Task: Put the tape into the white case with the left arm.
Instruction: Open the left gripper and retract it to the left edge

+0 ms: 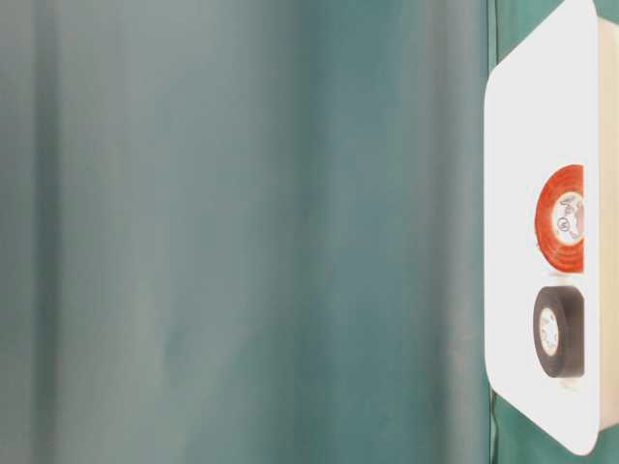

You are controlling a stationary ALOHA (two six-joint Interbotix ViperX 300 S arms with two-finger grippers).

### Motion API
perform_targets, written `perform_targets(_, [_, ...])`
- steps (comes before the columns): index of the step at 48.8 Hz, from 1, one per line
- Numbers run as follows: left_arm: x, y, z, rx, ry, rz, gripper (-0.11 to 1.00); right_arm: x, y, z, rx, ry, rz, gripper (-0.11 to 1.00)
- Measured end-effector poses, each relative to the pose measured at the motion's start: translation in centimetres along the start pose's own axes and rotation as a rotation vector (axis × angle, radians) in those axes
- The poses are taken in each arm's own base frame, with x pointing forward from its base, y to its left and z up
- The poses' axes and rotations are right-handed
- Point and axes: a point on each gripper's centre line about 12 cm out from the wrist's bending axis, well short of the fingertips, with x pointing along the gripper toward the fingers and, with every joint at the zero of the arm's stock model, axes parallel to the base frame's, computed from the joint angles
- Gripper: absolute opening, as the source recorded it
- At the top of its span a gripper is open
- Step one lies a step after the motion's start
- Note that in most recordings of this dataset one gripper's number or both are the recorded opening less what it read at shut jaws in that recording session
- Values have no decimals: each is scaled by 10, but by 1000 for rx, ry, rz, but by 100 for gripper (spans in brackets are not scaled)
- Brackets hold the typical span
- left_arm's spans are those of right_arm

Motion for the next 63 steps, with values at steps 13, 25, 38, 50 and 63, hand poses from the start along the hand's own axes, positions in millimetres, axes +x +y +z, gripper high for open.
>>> perform_targets(13, [-21,-1,-16,0,-71,2,94,0,0,0,0,0,0,-10])
perform_targets(25, [-34,-2,-24,-1,-110,1,94,0,0,0,0,0,0,-10])
perform_targets(38, [-38,-9,-26,16,-130,-24,94,0,0,0,0,0,0,-9])
perform_targets(50, [-41,-33,-27,87,-136,-115,94,0,0,0,0,-2,0,-9])
perform_targets(63, [-53,-44,-44,93,-159,-173,94,0,0,0,0,0,0,-9])
